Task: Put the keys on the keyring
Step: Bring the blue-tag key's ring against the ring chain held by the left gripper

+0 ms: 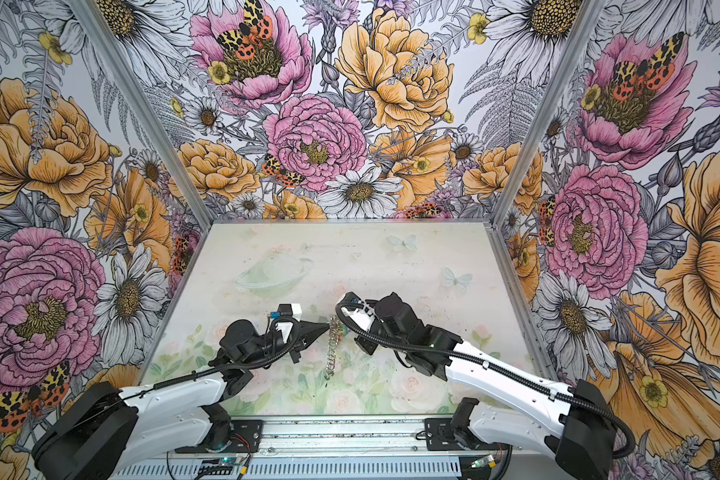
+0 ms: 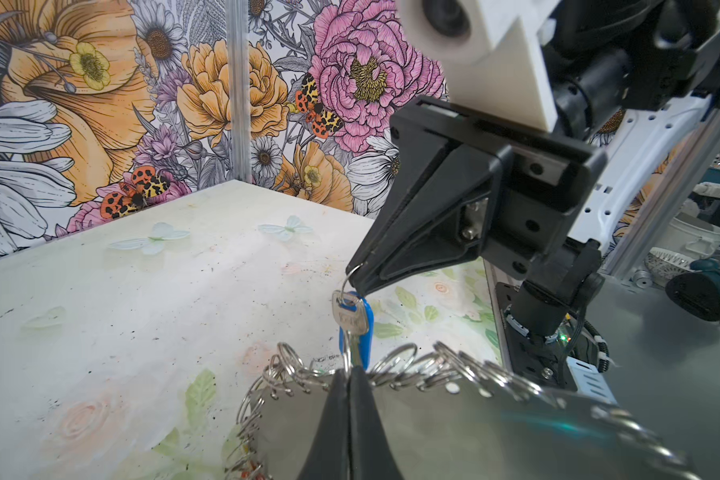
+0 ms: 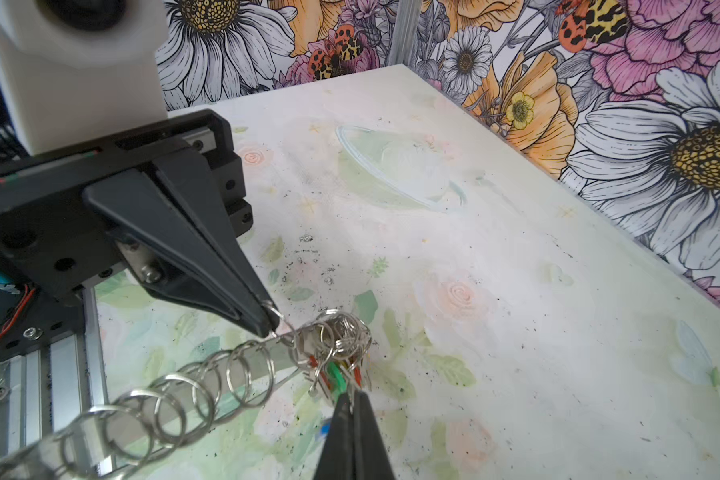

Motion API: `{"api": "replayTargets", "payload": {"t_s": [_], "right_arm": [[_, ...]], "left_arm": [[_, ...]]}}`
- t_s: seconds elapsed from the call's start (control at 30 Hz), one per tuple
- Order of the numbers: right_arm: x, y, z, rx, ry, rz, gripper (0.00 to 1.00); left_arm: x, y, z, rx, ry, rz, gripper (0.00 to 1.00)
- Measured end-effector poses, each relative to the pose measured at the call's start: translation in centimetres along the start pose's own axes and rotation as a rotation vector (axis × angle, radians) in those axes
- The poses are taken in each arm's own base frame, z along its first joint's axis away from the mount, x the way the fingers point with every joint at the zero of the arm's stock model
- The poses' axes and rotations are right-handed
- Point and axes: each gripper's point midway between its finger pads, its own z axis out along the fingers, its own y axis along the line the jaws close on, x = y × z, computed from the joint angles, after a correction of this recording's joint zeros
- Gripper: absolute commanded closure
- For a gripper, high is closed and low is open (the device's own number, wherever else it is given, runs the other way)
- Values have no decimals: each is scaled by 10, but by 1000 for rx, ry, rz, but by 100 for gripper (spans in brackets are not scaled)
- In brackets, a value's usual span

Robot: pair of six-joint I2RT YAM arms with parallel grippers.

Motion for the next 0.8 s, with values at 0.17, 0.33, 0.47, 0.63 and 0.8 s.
{"api": "replayTargets", "payload": {"t_s": [0.17,0.33,0.47,0.63,0.8], "right_arm": [[-2,1,-1,6,-5,-31,100],[-3,1,-1,18,-12,-45,100],[3,-1,4,45,-19,-47,100],[20,1,15,62,-9,-40,100],[24,1,21,75,-17,-40,100]], "left_arm": [[-2,-2,0,12,-6,-2,100],[7,2,0,-12,27,-6,100],[19,7,0,-41,73,-13,100],[31,10,5,-60,126,-14,100],[40,12,9,-78,177,0,100]]}}
